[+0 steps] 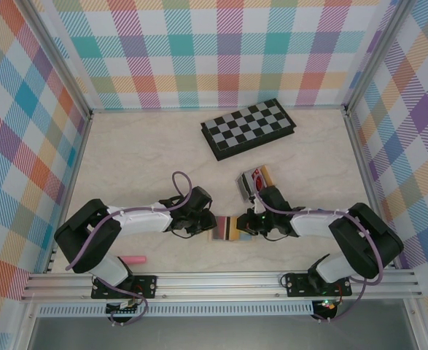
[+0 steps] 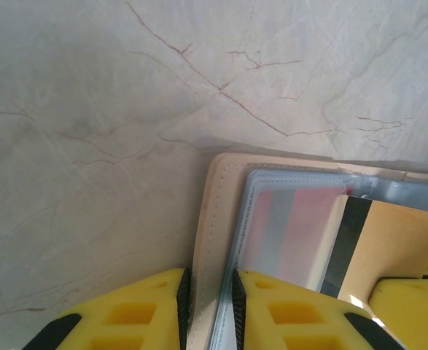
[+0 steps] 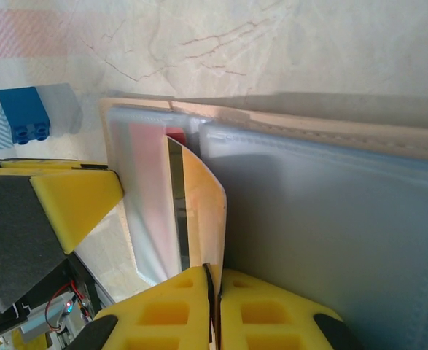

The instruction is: Put the credit cards into the card holder

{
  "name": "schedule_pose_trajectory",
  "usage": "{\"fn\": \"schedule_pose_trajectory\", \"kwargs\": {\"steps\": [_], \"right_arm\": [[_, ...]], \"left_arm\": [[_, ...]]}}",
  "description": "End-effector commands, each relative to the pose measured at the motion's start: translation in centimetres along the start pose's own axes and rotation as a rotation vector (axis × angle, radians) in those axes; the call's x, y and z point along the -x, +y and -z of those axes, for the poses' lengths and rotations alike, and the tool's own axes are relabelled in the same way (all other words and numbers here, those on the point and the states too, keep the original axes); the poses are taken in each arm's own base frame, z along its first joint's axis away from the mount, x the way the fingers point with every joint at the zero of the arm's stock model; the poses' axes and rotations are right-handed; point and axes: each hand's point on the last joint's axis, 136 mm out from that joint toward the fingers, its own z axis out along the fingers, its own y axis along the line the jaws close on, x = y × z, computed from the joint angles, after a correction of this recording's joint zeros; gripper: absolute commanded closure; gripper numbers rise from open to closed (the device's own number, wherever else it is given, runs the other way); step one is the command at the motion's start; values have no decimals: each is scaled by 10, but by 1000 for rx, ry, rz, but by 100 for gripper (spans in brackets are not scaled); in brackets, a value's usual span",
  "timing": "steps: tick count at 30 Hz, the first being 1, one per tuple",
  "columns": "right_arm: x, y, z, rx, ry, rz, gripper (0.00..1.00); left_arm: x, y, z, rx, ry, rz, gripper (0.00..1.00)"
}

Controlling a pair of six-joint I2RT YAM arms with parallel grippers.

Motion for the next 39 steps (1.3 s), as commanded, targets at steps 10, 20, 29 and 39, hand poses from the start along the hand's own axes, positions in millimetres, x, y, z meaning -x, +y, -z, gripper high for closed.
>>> {"fn": "schedule_pose_trajectory", "kwargs": {"steps": [10, 20, 29, 39], "right_arm": [[-4, -4, -15, -20, 47, -60, 90], [-3, 12, -26, -54, 53, -43, 84], [-10, -17, -3, -249, 36, -15, 66], [-7, -3, -6, -213, 55, 8, 80]], "left_arm": [[-6, 0, -5, -3, 15, 2, 72], [-7, 0, -4, -3, 17, 4, 71], [-8, 6, -4, 14, 15, 5, 73], [-7, 0, -4, -4, 17, 2, 74]]}}
